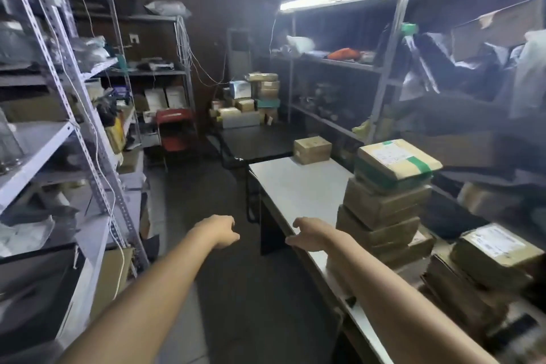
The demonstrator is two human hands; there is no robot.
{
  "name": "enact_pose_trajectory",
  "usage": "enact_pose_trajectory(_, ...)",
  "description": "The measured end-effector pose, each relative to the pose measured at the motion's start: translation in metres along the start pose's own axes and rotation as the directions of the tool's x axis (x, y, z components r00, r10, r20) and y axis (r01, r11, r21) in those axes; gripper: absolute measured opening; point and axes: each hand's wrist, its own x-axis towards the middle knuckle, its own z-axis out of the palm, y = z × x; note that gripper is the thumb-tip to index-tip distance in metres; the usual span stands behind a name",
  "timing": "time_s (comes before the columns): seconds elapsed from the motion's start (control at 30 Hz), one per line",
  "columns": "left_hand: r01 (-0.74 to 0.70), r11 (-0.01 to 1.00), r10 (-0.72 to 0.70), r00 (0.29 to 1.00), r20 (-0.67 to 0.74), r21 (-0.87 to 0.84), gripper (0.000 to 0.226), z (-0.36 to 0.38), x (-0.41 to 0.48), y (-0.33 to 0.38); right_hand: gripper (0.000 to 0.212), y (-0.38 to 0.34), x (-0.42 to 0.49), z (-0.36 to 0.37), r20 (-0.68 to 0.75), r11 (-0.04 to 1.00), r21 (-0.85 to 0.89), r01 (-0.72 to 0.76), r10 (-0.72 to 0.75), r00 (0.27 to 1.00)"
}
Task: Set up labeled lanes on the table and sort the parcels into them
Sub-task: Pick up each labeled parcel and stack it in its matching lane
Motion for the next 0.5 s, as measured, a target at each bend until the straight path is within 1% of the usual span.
enact_pose_trajectory(0.07, 0.040, 0.999, -0.039, 0.999, 0.028, -0.021, 0.062, 0.000, 0.035, -0.030, 0.047, -0.015, 0.039, 0.002, 0.022, 0.999, -0.033, 0.018, -0.017, 1.000)
enact_pose_trajectory(0.13, 0.061, 0.997, -0.060, 0.997, 0.042, -0.038, 0.063, -0.002, 0.069, -0.051, 0.036, -0.023, 0.079, 0.004, 0.044, 0.998, -0.060, 0.033, -0.031, 0.999)
enact_pose_trajectory(0.2, 0.071, 0.996, -0.069, 0.996, 0.050, -0.047, 0.061, -0.006, 0.100, -0.063, 0.032, -0.029, 0.118, 0.004, 0.070, 0.997, -0.072, 0.033, -0.028, 0.997)
enact_pose_trajectory(0.37, 0.070, 0.996, -0.067, 0.996, 0.058, -0.047, 0.061, -0.021, 0.195, -0.079, 0.049, -0.042, 0.226, -0.002, 0.126, 0.995, -0.073, 0.072, -0.063, 0.990)
enact_pose_trajectory(0.43, 0.087, 0.995, -0.084, 0.995, 0.058, -0.044, 0.060, -0.029, 0.237, -0.082, 0.050, -0.044, 0.279, -0.008, 0.138, 0.995, -0.052, 0.089, -0.081, 0.987)
enact_pose_trajectory(0.5, 0.116, 0.993, -0.115, 0.991, 0.067, -0.005, 0.059, -0.040, 0.273, -0.087, 0.050, -0.047, 0.325, -0.016, 0.152, 0.995, -0.029, 0.093, -0.087, 0.985)
